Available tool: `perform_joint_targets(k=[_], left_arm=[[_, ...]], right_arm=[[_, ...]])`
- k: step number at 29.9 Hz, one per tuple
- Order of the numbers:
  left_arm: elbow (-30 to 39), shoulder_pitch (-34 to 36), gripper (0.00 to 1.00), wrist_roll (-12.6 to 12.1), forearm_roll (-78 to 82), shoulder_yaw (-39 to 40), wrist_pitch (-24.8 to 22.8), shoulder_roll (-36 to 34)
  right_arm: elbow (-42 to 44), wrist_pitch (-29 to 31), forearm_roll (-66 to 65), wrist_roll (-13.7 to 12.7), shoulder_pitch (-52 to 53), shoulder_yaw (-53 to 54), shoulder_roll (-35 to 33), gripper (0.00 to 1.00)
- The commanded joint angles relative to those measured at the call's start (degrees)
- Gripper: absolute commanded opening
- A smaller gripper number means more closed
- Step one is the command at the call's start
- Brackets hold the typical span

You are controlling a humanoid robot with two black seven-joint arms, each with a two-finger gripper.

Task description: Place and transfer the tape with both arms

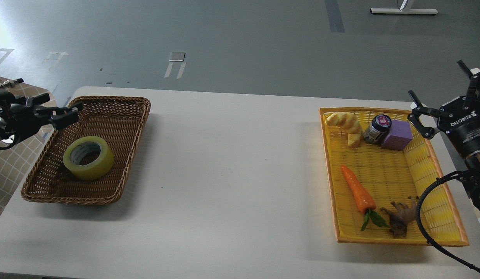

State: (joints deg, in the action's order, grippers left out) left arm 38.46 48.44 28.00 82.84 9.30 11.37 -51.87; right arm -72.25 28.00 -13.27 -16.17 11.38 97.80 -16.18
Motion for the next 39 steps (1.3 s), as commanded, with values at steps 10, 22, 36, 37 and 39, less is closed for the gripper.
perform_joint_targets(k=[10, 22, 36, 37, 39], left_arm=[[2.5, 12.46, 1.0, 0.0, -28.15, 0.54, -9.42, 7.84], [2.32, 16.78, 1.0, 0.0, -64.19, 1.68, -39.37, 15.57], [13.2, 12.04, 1.0, 0.0, -64.91, 9.5, -39.37, 21.99], [15.49, 11.33, 1.0, 0.0, -65.0, 9.68, -39.37, 21.99], [17.43, 10.71, 1.0, 0.0, -65.0, 9.77, -39.37, 21.99]], right_arm=[[-0.08, 0.0, 0.0, 0.0, 3.3, 0.2, -0.08, 1.0], [0.45, 0.0, -0.44, 0.0, 7.34, 0.03, -0.08, 1.0], [3.17, 0.0, -0.79, -0.09, 10.95, -2.08, 0.0, 1.0], [3.35, 0.0, -0.79, -0.09, 10.95, -2.26, 0.09, 1.0], [3.79, 0.0, -0.79, -0.09, 11.04, -2.26, 0.36, 1.0]])
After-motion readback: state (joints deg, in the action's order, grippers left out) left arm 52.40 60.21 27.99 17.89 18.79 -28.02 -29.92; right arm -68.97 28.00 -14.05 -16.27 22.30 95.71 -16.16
